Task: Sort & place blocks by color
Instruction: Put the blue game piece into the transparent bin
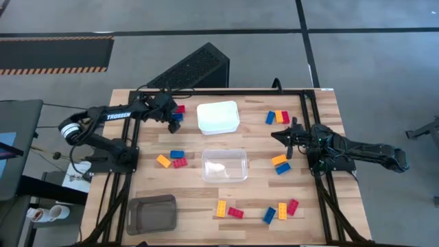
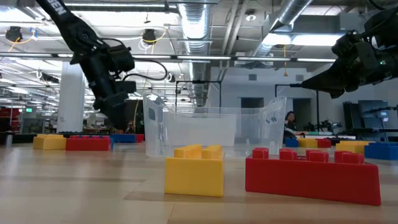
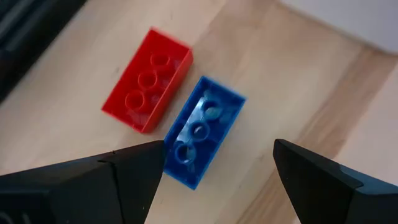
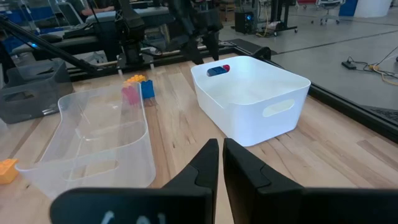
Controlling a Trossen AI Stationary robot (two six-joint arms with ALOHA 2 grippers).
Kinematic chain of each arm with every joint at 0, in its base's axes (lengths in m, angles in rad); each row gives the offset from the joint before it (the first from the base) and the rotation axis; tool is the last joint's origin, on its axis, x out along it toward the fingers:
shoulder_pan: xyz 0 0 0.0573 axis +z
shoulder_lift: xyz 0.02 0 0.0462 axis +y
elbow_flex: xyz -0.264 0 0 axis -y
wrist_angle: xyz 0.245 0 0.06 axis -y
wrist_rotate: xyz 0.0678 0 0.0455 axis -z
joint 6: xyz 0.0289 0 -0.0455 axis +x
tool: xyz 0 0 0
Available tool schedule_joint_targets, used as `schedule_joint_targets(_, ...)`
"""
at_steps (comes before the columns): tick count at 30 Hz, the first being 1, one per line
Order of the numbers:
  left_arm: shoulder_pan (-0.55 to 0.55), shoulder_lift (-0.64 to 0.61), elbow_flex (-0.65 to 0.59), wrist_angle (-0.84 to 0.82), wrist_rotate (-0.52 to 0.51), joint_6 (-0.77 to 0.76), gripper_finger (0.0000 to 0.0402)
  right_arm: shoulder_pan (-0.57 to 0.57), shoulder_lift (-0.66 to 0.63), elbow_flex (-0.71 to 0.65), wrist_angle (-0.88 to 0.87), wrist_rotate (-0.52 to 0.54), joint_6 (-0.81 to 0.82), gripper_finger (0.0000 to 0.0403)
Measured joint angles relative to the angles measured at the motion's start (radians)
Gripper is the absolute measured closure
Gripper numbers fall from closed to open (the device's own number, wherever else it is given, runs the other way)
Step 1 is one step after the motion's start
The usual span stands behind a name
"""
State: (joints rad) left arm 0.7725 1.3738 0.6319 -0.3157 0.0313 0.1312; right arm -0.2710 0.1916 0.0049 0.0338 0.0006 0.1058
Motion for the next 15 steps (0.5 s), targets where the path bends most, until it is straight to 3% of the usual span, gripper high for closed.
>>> schedule_joint_targets(9, 0.036, 0.055, 0.0, -0.002, -0.009, 0.009, 0.0113, 0.0, 0.0, 0.0, 0.0, 0.0, 0.0, 0.0353)
schedule_joint_targets(15, 0.03, 0.055, 0.0, -0.053, 0.069, 0.022, 0.0113, 0.0, 0.0, 0.0, 0.0, 0.0, 0.0, 0.0353)
